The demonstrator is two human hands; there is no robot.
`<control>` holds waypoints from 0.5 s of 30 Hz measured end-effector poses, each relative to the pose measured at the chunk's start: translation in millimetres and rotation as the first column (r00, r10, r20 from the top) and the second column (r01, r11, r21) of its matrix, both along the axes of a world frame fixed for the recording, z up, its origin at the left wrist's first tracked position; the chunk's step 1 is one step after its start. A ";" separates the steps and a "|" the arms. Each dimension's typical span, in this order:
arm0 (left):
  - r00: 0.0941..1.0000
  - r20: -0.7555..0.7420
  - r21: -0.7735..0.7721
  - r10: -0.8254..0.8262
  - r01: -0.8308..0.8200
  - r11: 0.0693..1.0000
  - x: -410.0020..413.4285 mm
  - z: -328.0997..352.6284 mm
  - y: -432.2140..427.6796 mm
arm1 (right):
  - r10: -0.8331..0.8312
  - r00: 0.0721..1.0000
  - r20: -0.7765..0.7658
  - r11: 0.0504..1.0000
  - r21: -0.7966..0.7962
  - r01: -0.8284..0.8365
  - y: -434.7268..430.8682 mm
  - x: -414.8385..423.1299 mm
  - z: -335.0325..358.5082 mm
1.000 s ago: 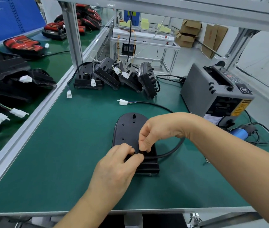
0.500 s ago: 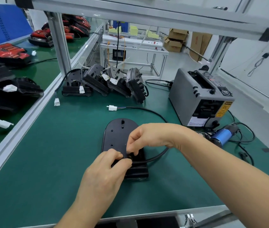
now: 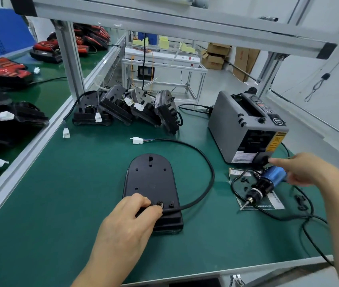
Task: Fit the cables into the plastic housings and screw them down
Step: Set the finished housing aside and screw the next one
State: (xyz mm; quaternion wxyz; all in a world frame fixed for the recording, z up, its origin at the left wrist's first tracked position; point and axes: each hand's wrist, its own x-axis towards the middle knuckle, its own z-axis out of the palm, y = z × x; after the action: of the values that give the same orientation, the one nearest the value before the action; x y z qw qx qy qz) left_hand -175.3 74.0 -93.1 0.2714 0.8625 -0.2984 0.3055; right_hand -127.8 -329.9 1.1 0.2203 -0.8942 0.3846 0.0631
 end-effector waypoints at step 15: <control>1.000 -0.022 0.013 -0.001 0.002 1.000 -0.8 3.2 -0.7 | -0.374 0.918 0.133 0.765 0.604 0.224 -11.0 -5.0 -37.5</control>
State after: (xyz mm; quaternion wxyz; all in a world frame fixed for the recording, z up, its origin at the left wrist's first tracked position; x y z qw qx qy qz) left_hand -176.0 73.3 -90.0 0.2696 0.8673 -0.2980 0.2937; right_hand -132.8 -341.0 -36.4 0.5338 -0.7119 0.4554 0.0296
